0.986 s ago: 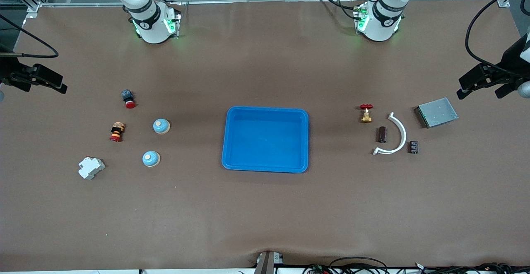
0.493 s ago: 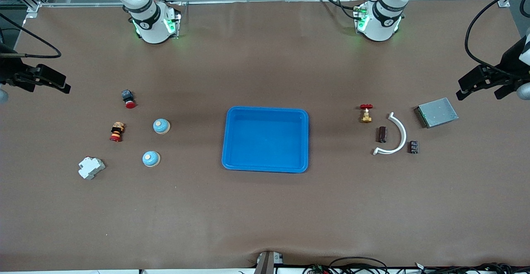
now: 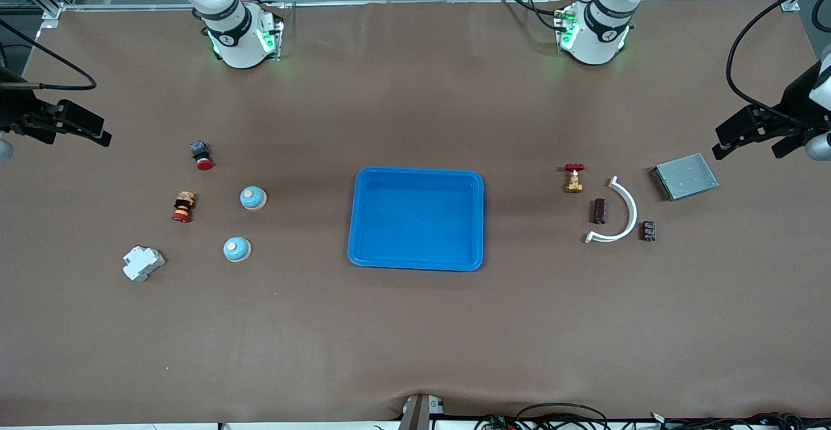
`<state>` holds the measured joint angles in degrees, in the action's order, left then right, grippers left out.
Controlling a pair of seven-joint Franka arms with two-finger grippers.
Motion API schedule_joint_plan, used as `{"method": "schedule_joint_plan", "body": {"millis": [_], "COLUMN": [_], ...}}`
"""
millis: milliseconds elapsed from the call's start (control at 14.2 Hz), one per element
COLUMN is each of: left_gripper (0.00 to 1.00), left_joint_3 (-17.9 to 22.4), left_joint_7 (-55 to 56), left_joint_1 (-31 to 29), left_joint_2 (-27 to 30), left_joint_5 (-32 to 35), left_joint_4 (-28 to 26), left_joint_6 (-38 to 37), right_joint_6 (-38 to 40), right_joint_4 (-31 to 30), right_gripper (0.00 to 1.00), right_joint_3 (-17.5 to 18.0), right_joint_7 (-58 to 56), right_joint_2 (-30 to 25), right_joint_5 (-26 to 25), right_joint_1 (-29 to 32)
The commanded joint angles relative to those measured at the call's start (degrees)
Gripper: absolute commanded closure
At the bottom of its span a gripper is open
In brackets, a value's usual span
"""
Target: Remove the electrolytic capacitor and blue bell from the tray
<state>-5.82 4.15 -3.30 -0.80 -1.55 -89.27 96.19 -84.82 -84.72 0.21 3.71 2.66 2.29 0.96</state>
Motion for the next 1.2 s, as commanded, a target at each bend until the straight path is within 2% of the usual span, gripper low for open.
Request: {"method": "schedule_joint_plan", "body": {"millis": [0,1127], "left_gripper": [0.00,0.00], "left_joint_3": [-0.3,-0.4], "left_joint_7": [0.6,-2.2], "left_joint_1": [-0.1,0.2], "left_joint_2": [-1.0,-1.1], "left_joint_5": [0.5,1.6], "left_joint_4": [1.1,1.2], "left_joint_6": [-0.5,-1.3], "right_joint_6": [-1.1,-1.8], "right_joint_4": [-2.4,-3.2], "right_gripper": [0.00,0.00], "right_joint_3": [0.0,0.0], "right_joint_7": [-0.7,-3.4], "right_joint_2": [-2.0,-2.3], "right_joint_5": [0.7,0.6], "right_joint_1": [-0.1,0.0]}}
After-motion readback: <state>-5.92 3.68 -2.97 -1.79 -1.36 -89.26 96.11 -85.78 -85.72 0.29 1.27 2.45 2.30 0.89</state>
